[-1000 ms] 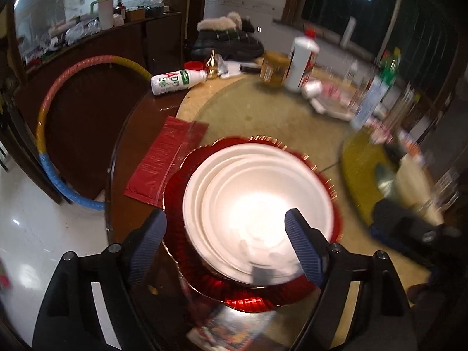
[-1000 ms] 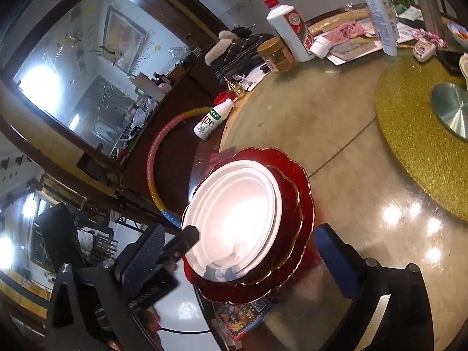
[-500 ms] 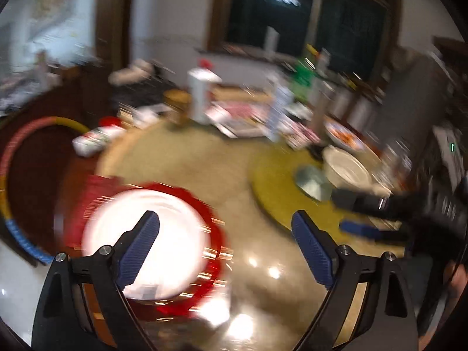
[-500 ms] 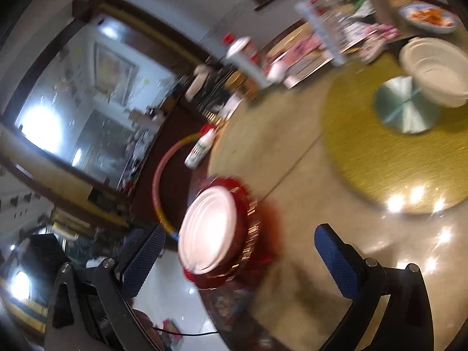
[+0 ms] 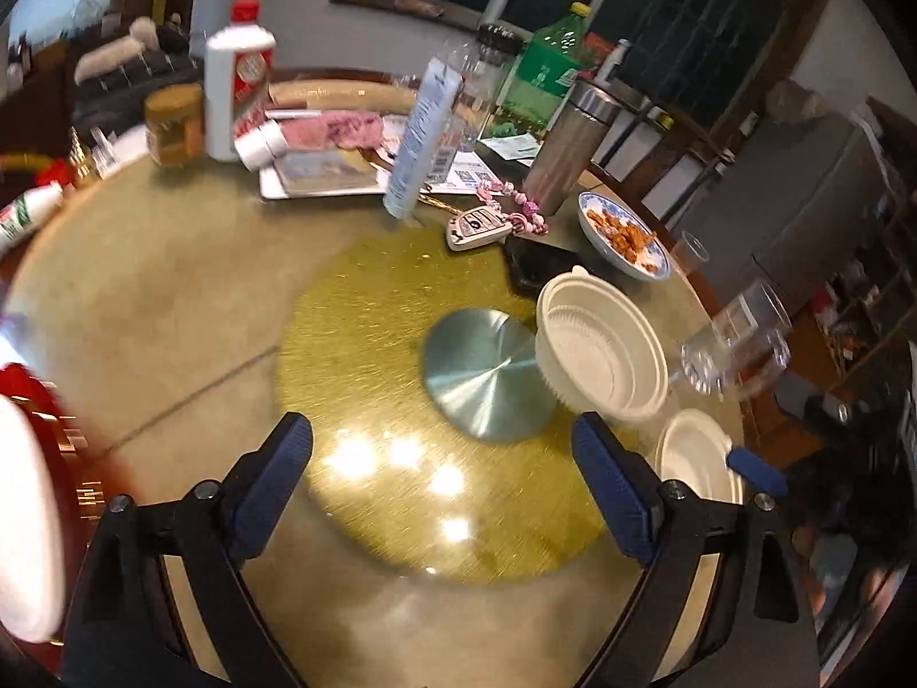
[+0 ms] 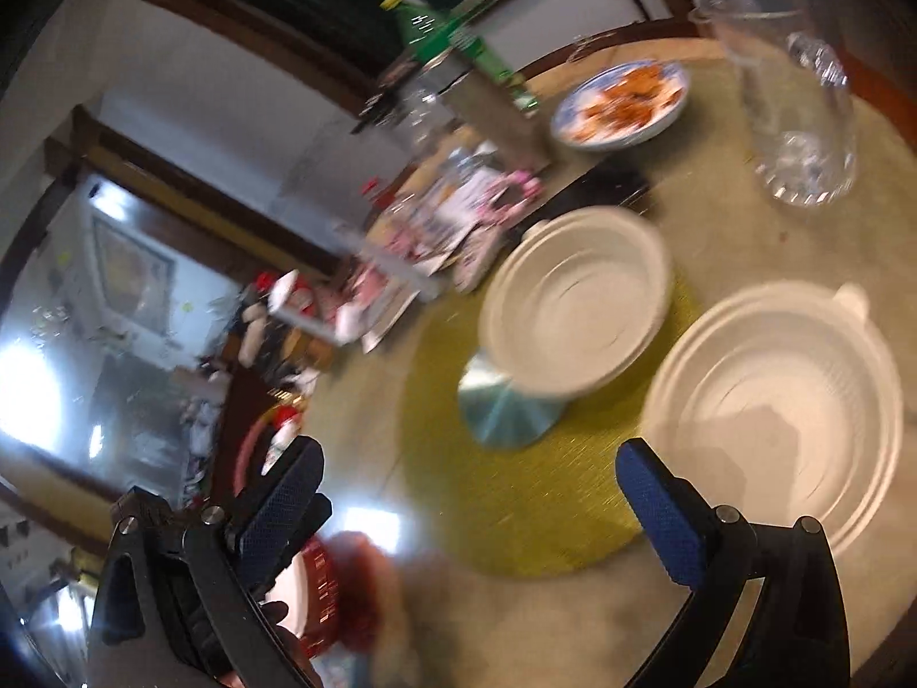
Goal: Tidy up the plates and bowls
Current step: 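Withdraw both grippers from the stack and move toward the lazy susan, then grasp the rim of the beige pulp bowl with both grippers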
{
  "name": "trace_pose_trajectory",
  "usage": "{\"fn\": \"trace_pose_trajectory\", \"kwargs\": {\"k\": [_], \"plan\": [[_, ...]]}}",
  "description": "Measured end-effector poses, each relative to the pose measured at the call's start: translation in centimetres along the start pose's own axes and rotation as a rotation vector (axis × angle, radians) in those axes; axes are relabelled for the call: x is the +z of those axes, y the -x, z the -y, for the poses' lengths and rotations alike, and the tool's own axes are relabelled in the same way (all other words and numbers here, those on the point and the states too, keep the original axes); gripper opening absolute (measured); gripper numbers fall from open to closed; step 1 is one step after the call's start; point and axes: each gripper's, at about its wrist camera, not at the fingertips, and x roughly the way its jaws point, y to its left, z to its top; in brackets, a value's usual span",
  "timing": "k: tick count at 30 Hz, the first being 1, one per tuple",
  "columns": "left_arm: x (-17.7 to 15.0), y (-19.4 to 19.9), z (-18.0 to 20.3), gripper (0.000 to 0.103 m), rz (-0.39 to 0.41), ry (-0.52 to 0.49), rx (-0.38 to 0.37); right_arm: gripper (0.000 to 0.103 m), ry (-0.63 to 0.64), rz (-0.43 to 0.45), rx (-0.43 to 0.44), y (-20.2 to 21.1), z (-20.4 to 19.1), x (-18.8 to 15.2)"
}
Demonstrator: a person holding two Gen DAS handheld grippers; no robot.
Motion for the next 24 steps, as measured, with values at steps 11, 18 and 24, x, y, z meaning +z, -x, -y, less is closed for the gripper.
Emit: {"fn": "trace_pose_trajectory", "kwargs": {"k": [11,18,24], "plan": [[1.1,-6.1,5.9,0.092,0.004,-0.019,0.046,0.091,0.035,0.029,-0.094,-1.4,3.9,4.9],[2.0,-9.2,8.0,0.092,0.006,-0.023,0.087,0.081,0.126,-0.006,-0.205,-3.6,3.9,6.8],[1.7,-11.9,8.0,0.092,-0.028,-0.014,0.138,0.072,0.18,-0.055,-0.273,-6.1,4.3,7.2]]}}
